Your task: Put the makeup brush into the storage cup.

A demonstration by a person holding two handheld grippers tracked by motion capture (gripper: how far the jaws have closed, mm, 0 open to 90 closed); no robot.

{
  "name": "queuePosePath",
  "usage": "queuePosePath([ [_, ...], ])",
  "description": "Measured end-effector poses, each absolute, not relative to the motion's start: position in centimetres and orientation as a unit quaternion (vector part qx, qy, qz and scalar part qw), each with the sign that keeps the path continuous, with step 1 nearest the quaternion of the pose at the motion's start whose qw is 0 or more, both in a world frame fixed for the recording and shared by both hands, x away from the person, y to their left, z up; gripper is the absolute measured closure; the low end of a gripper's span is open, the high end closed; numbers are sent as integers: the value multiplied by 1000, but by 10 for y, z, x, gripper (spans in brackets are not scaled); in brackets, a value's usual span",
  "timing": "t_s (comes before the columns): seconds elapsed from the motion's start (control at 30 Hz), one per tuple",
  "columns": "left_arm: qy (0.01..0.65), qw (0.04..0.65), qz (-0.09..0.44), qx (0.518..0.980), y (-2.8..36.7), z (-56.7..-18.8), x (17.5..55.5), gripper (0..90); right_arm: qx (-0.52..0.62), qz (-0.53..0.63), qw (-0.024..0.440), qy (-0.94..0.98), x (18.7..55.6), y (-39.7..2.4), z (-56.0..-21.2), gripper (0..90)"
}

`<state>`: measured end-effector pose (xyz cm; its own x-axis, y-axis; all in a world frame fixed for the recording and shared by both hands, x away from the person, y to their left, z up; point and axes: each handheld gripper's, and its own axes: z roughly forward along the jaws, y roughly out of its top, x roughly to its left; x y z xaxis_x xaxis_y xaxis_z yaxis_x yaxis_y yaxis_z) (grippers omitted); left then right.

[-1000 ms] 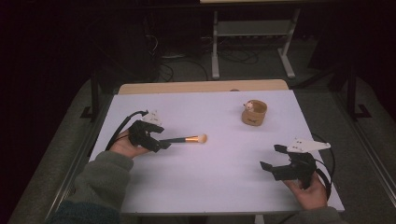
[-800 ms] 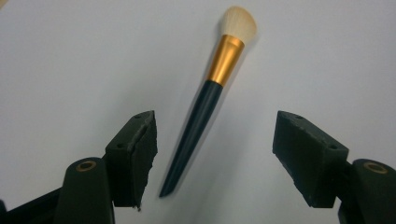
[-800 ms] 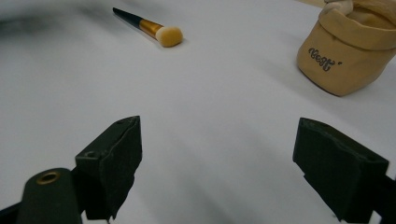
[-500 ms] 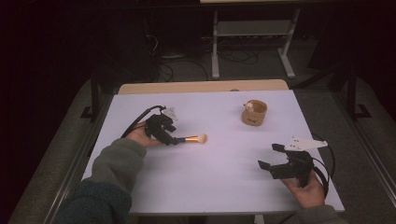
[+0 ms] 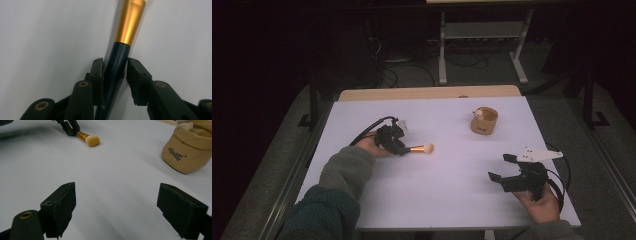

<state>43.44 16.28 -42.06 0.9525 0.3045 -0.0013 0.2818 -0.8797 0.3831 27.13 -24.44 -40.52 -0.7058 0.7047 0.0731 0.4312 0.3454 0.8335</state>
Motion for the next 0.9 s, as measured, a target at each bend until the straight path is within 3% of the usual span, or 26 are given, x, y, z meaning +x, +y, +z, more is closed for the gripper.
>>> queuePosePath([
  [0.17,138,184,28,973,159,-420,434,739,352,451,149,806,272,-244,-406,147],
  [0.9,165,176,29,970,160,-417,434,750,349,447,140,812,273,-236,-409,147],
])
